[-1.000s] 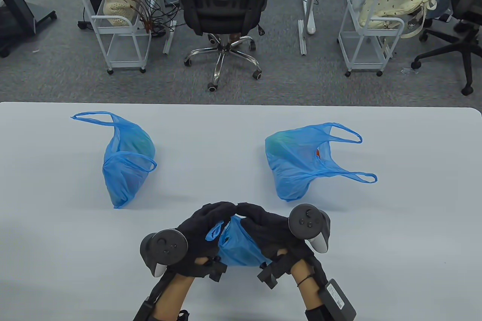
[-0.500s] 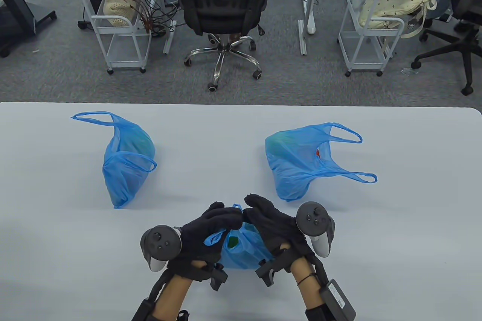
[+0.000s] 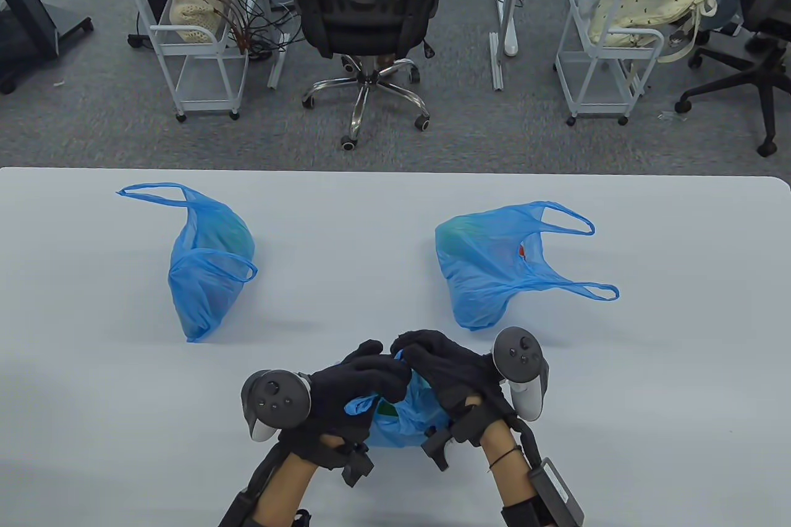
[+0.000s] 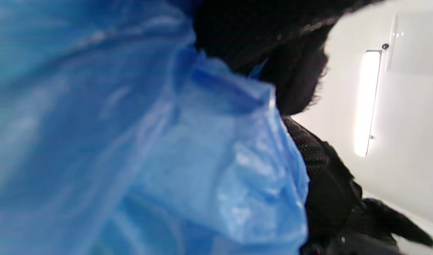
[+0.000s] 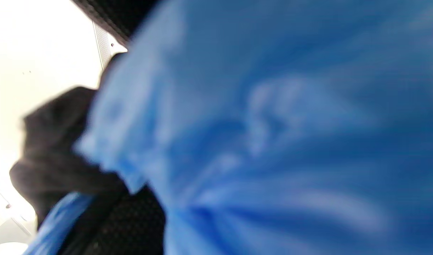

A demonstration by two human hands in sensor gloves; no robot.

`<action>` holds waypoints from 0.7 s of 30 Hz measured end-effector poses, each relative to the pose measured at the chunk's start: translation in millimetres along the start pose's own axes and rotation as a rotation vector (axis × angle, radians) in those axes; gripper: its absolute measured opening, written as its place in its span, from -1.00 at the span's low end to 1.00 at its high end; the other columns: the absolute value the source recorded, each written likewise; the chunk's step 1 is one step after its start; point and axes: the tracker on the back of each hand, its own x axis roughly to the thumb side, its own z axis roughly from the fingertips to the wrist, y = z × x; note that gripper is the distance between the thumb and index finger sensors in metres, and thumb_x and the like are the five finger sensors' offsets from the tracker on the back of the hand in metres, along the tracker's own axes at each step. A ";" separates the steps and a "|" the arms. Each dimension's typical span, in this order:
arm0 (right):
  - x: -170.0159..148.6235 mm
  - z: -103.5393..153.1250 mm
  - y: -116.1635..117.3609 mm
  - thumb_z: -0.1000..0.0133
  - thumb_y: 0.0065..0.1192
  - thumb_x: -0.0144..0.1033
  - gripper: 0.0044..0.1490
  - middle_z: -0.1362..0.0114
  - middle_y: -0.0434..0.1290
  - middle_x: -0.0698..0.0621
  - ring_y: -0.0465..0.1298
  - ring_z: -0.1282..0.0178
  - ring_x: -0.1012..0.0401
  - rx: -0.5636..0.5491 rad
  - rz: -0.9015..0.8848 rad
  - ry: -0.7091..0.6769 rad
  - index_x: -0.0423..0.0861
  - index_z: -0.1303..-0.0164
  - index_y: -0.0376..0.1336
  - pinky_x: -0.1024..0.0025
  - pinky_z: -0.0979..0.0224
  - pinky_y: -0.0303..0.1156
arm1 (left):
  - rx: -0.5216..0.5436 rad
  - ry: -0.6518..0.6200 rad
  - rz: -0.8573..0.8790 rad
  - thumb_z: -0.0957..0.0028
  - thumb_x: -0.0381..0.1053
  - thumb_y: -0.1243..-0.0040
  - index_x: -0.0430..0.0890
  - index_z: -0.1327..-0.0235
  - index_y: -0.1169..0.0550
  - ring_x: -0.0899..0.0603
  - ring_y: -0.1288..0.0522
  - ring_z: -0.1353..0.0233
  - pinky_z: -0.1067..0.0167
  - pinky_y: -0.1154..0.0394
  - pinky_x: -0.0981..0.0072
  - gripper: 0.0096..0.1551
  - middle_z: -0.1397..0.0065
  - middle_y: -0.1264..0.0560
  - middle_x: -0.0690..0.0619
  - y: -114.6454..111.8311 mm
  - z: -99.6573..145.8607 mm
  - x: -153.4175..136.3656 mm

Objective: Tie knot on plastic bag top

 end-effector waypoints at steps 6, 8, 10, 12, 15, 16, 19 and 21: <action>8.4 1.8 -6.4 -0.16 0.27 -0.13 -0.55 -0.25 0.53 -0.13 0.53 -0.29 -0.16 -0.099 0.098 -0.083 -0.13 -0.12 0.41 -0.33 -0.27 0.31 | -0.013 0.046 0.175 -0.07 -0.08 -0.20 0.28 -0.12 -0.70 -0.08 -0.60 -0.50 -0.55 -0.30 -0.18 -0.58 -0.45 -0.64 0.28 -3.3 0.7 -7.4; 9.3 2.9 -8.8 -0.15 0.27 -0.13 -0.55 -0.24 0.53 -0.14 0.54 -0.27 -0.17 -0.137 0.091 -0.094 -0.15 -0.11 0.41 -0.33 -0.26 0.32 | 0.028 0.064 0.221 -0.13 0.03 -0.15 0.29 -0.22 -0.66 -0.11 -0.55 -0.55 -0.54 -0.28 -0.25 -0.58 -0.53 -0.59 0.26 1.4 1.8 -10.0; 10.4 4.2 -12.0 -0.15 0.25 -0.11 -0.55 -0.23 0.53 -0.13 0.54 -0.27 -0.16 -0.167 0.109 -0.108 -0.14 -0.10 0.40 -0.33 -0.26 0.32 | 0.054 0.079 0.254 -0.16 0.07 -0.11 0.25 -0.30 -0.62 -0.12 -0.53 -0.55 -0.54 -0.26 -0.28 -0.55 -0.56 -0.57 0.20 7.1 2.8 -13.3; 12.5 5.6 -14.7 -0.14 0.26 -0.09 -0.54 -0.22 0.54 -0.12 0.55 -0.25 -0.16 -0.204 0.104 -0.127 -0.14 -0.09 0.40 -0.32 -0.25 0.33 | 0.090 0.103 0.257 -0.18 0.10 -0.09 0.23 -0.32 -0.61 -0.14 -0.53 -0.54 -0.52 -0.26 -0.30 -0.54 -0.56 -0.57 0.17 12.4 4.2 -17.2; 15.4 7.3 -18.2 -0.13 0.27 -0.08 -0.54 -0.20 0.54 -0.12 0.56 -0.23 -0.15 -0.245 0.108 -0.149 -0.14 -0.06 0.41 -0.32 -0.24 0.34 | 0.118 0.155 0.243 -0.20 0.16 -0.05 0.20 -0.36 -0.59 -0.16 -0.51 -0.55 -0.52 -0.23 -0.32 -0.52 -0.57 -0.56 0.12 17.2 6.0 -22.9; 16.4 7.9 -19.3 -0.12 0.28 -0.08 -0.54 -0.19 0.55 -0.12 0.56 -0.23 -0.15 -0.258 0.125 -0.157 -0.14 -0.06 0.41 -0.32 -0.24 0.34 | 0.128 0.171 0.235 -0.20 0.18 -0.05 0.19 -0.36 -0.60 -0.17 -0.51 -0.55 -0.51 -0.23 -0.33 -0.51 -0.56 -0.56 0.12 18.6 6.5 -25.1; 18.8 9.0 -21.5 -0.11 0.29 -0.07 -0.54 -0.17 0.56 -0.12 0.57 -0.21 -0.15 -0.288 0.188 -0.177 -0.14 -0.03 0.42 -0.32 -0.23 0.35 | 0.155 0.220 0.216 -0.21 0.20 -0.03 0.16 -0.35 -0.61 -0.19 -0.51 -0.53 -0.50 -0.21 -0.34 -0.49 -0.55 -0.57 0.08 21.3 7.9 -28.6; 21.0 9.8 -23.3 -0.10 0.30 -0.06 -0.54 -0.15 0.57 -0.11 0.58 -0.19 -0.14 -0.313 0.253 -0.198 -0.14 -0.01 0.43 -0.31 -0.22 0.36 | 0.158 0.234 0.199 -0.22 0.20 -0.02 0.14 -0.35 -0.61 -0.21 -0.52 -0.52 -0.49 -0.21 -0.34 -0.49 -0.54 -0.58 0.07 23.2 7.8 -29.7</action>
